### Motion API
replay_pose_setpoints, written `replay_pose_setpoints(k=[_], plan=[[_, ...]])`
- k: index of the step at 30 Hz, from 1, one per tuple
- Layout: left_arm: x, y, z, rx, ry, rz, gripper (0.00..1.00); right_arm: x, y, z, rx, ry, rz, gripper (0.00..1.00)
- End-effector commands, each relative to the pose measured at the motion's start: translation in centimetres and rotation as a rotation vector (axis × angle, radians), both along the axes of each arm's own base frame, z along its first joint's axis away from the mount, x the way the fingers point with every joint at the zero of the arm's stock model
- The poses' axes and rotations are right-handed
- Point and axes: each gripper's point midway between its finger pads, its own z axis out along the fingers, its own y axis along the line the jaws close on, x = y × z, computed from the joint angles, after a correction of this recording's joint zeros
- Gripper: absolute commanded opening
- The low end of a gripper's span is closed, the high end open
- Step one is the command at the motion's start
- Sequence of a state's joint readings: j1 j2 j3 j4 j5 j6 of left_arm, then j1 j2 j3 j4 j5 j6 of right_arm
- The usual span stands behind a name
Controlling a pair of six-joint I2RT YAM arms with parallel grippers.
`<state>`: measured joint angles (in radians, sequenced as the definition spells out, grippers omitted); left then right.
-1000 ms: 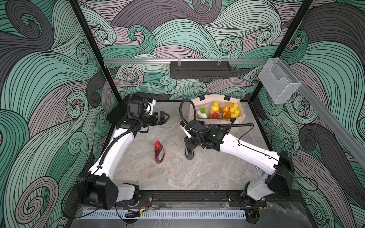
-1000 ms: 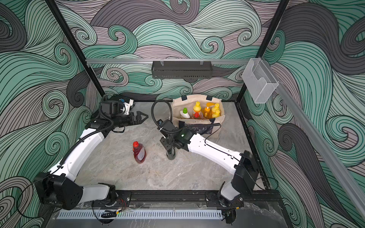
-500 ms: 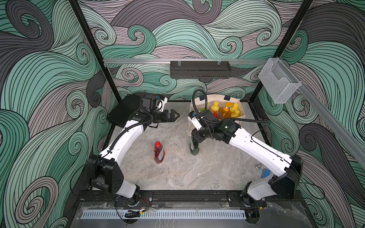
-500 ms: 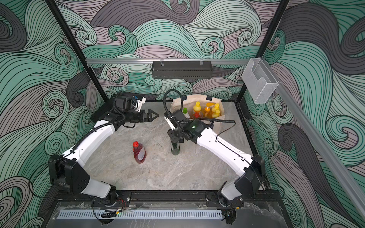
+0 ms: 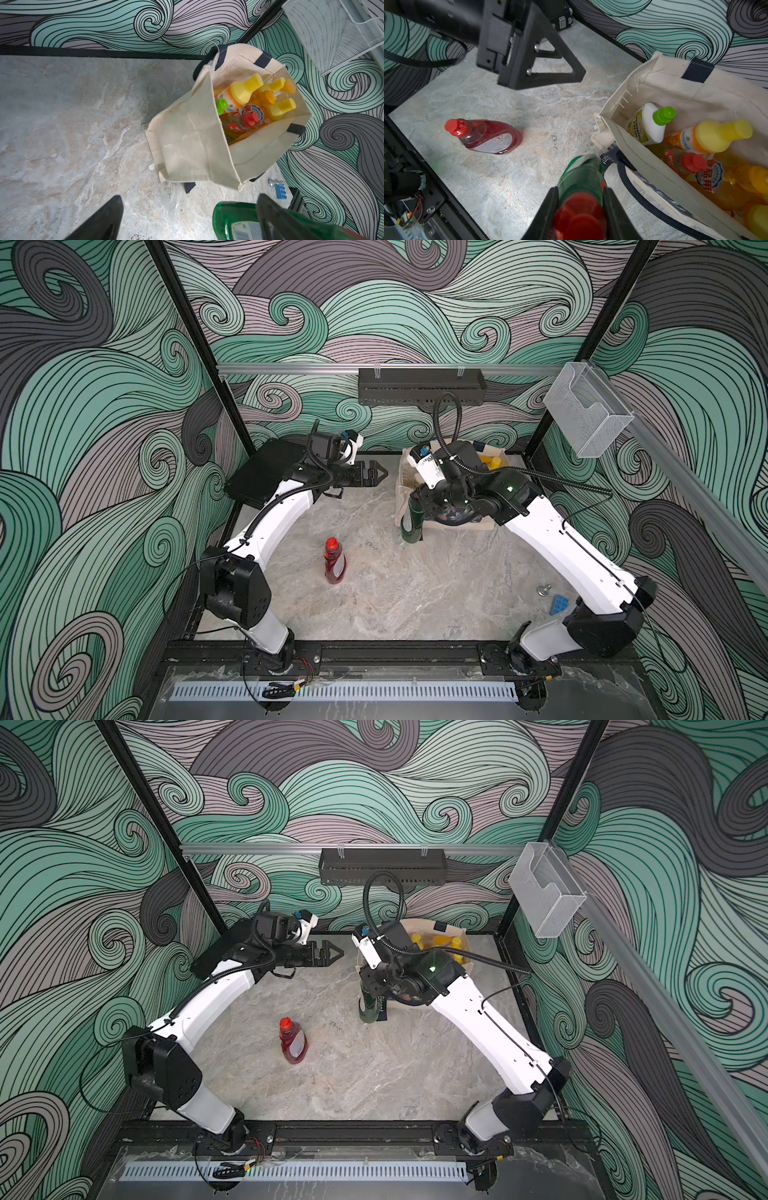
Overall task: Pack dish soap into the shopping bag
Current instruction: Pick up the bottle of dish soap at the center of the board, then place the bottle of dish soap in the shopping bag.
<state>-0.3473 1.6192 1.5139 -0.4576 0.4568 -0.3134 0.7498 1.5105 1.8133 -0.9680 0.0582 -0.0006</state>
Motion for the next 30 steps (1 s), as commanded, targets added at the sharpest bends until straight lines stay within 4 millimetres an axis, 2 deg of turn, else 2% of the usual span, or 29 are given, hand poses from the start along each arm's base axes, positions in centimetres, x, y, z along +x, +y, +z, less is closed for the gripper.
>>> replay_pose_setpoints(k=[1,10,18,22,25,30], plan=[[0.3,-0.9,1.2,0.000,-0.033,-0.026,0.98,0.9,0.5,3.6,0.074,-0.072,0.017,0.00],[0.9,-1.8,0.9,0.008,-0.023,-0.042,0.98,2.4,-0.2,5.7,0.065,-0.087,-0.008,0.00],[1.4,-3.4,1.4,0.007,-0.027,-0.078,0.98,3.5,-1.1,8.0,0.090,-0.123,-0.031,0.00],[1.6,-4.0,0.8,0.015,-0.021,-0.090,0.98,4.3,-1.3,9.3,0.118,-0.140,-0.036,0.00],[1.8,-4.2,0.3,0.019,-0.011,-0.094,0.95,5.0,-1.5,10.1,0.123,-0.156,-0.042,0.00],[1.9,-4.5,-0.7,0.019,0.012,-0.103,0.85,6.1,-2.0,10.7,0.130,-0.159,-0.061,0.00]])
